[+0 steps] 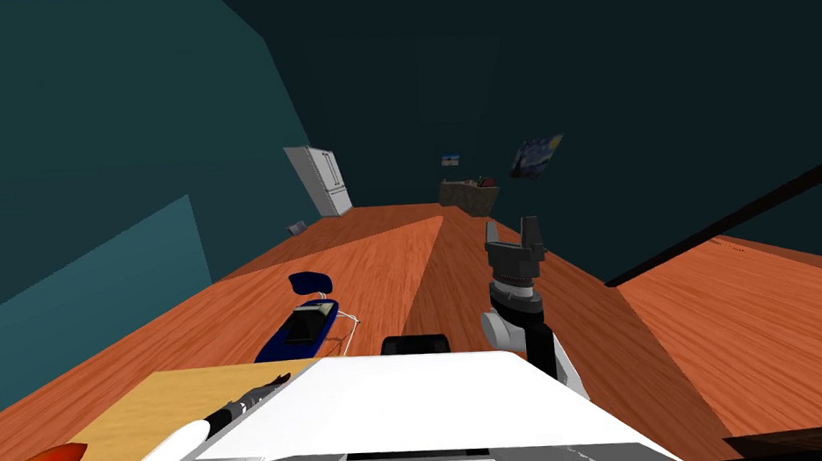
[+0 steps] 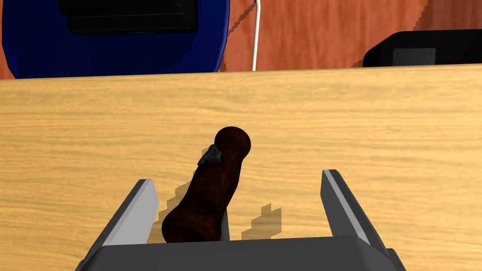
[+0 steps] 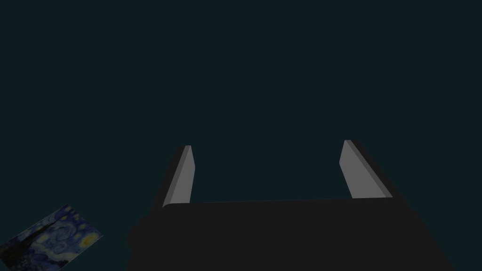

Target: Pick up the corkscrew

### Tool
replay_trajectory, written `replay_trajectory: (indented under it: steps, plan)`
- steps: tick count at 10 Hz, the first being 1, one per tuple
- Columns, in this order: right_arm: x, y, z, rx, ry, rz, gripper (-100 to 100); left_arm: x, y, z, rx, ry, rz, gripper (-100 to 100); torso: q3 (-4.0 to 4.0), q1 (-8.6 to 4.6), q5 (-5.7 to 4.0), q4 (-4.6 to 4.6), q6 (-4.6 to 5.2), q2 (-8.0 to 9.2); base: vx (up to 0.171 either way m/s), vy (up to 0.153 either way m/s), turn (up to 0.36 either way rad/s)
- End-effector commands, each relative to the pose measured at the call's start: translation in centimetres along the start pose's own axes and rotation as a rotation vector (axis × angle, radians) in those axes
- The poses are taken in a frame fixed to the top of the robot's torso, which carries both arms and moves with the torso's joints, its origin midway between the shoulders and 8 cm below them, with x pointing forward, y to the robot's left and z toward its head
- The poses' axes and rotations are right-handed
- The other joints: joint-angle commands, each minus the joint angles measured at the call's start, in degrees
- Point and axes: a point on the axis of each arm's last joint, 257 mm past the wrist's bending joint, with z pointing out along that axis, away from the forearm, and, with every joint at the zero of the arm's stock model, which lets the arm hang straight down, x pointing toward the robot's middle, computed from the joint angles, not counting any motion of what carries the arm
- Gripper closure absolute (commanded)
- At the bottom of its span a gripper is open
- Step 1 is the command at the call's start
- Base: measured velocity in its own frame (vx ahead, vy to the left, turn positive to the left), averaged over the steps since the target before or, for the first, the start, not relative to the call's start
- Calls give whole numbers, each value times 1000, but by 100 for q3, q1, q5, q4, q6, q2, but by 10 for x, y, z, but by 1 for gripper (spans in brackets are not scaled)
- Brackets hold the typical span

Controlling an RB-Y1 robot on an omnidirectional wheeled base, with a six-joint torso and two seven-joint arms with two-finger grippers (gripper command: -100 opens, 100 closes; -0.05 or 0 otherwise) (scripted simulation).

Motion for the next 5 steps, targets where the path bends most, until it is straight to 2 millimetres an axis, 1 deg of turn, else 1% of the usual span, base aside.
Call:
replay_trajectory:
  steps: [1,2,3,5]
  plan:
    - [0,0,0,0,0,0,0,-3,3,1,-4,3,14,-100,0,0,0,0,0,0,46,9,62]
    - [0,0,0,0,0,0,0,-2,1,0,-2,2,6,-100,2,1,0,1,-1,2,23,3,16]
    - [0,0,0,0,0,0,0,-2,2,0,-2,2,9,100,5,0,0,2,1,10,0,0,0]
    - [0,0,0,0,0,0,0,-1,1,0,-1,2,10,100,10,0,11,4,3,17,1,4,2]
